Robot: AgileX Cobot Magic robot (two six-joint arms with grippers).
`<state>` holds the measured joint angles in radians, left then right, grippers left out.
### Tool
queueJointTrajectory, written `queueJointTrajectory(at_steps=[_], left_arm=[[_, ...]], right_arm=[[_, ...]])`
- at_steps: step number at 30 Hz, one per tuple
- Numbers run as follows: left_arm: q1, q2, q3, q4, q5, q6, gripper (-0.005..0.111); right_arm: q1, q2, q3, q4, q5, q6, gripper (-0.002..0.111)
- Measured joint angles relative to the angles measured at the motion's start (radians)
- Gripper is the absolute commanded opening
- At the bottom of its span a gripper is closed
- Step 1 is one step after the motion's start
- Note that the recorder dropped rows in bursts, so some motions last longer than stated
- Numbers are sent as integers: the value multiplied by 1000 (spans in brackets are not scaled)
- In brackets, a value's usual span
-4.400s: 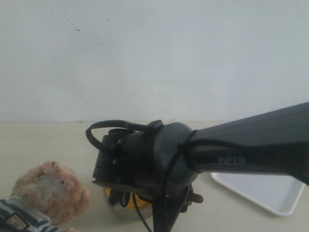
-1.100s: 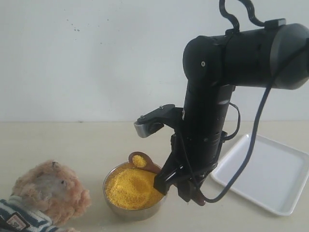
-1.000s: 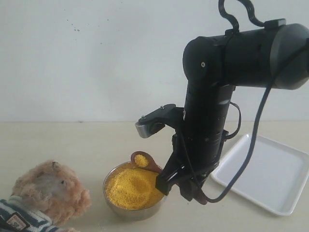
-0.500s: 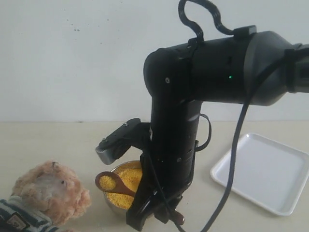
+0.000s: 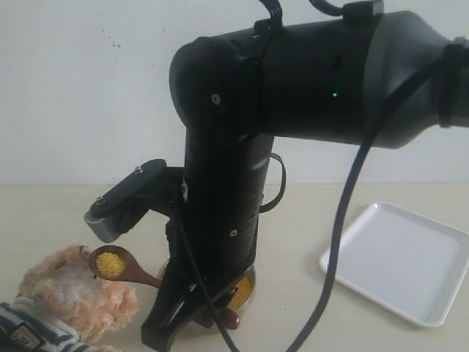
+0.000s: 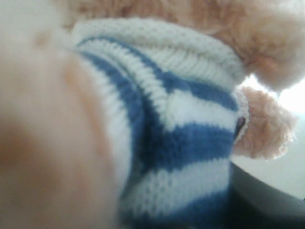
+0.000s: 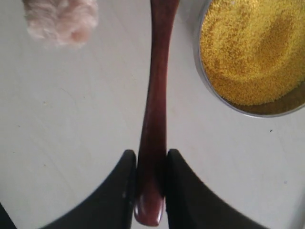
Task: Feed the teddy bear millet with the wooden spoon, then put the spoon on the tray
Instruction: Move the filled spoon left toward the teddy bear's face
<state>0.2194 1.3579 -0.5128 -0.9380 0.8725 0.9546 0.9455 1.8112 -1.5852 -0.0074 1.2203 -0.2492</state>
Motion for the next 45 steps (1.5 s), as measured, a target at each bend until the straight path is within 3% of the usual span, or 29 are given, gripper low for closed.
queueJointTrajectory(at_steps=[28, 36, 45], left_arm=[[0, 0, 0, 0, -11, 0, 6], [0, 0, 0, 0, -12, 0, 6], [0, 0, 0, 0, -16, 0, 6]], right_arm=[[82, 36, -31, -72, -24, -4, 1], [89, 67, -122, -100, -27, -8, 1], [124, 126, -134, -248, -21, -12, 1]])
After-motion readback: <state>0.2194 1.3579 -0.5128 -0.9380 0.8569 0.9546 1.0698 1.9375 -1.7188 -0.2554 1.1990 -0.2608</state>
